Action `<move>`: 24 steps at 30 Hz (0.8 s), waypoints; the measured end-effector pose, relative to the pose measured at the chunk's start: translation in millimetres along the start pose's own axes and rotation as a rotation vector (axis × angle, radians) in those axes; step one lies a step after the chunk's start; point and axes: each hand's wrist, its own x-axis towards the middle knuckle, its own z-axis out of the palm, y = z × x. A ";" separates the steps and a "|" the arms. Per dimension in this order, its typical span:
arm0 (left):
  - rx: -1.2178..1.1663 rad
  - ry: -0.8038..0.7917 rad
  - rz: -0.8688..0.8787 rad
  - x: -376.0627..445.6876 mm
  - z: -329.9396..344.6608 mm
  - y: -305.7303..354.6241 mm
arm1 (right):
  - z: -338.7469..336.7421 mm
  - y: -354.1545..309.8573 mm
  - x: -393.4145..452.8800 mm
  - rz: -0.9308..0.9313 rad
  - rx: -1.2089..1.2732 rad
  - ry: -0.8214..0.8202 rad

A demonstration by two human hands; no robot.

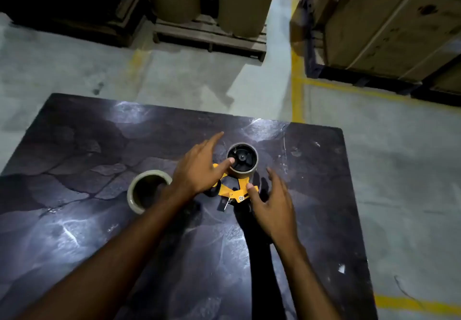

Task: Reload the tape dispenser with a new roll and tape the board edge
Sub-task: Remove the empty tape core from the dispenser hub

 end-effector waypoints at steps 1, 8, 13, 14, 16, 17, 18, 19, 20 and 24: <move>-0.008 0.014 0.008 4.8 5.9 -4.4 | 6.6 3.6 4.1 0.016 0.048 0.022; -0.034 0.152 0.006 -1.5 34.8 -16.4 | 22.2 23.9 14.7 0.057 0.283 -0.002; 0.010 0.150 0.029 -13.5 48.8 -9.9 | 30.8 45.2 -4.3 0.122 0.369 -0.081; 0.029 0.148 0.033 -17.9 50.9 -10.1 | 29.7 48.4 -9.5 0.121 0.382 -0.103; 0.049 0.140 0.038 -29.1 54.3 -9.8 | 21.9 50.8 -20.7 0.098 0.376 -0.118; 0.047 0.140 0.040 -34.8 56.9 -9.8 | 17.4 52.7 -26.2 0.081 0.358 -0.124; 0.049 0.141 0.044 -40.1 58.7 -9.8 | 13.0 54.9 -30.7 0.076 0.339 -0.146; 0.053 0.147 0.043 -45.0 60.0 -9.4 | 9.6 56.3 -34.4 0.085 0.334 -0.172; 0.062 0.145 0.034 -49.1 60.3 -8.5 | 7.4 57.0 -36.8 0.090 0.333 -0.193; 0.064 0.103 -0.035 -53.7 55.6 -3.4 | 2.6 58.9 -24.6 0.088 0.348 -0.173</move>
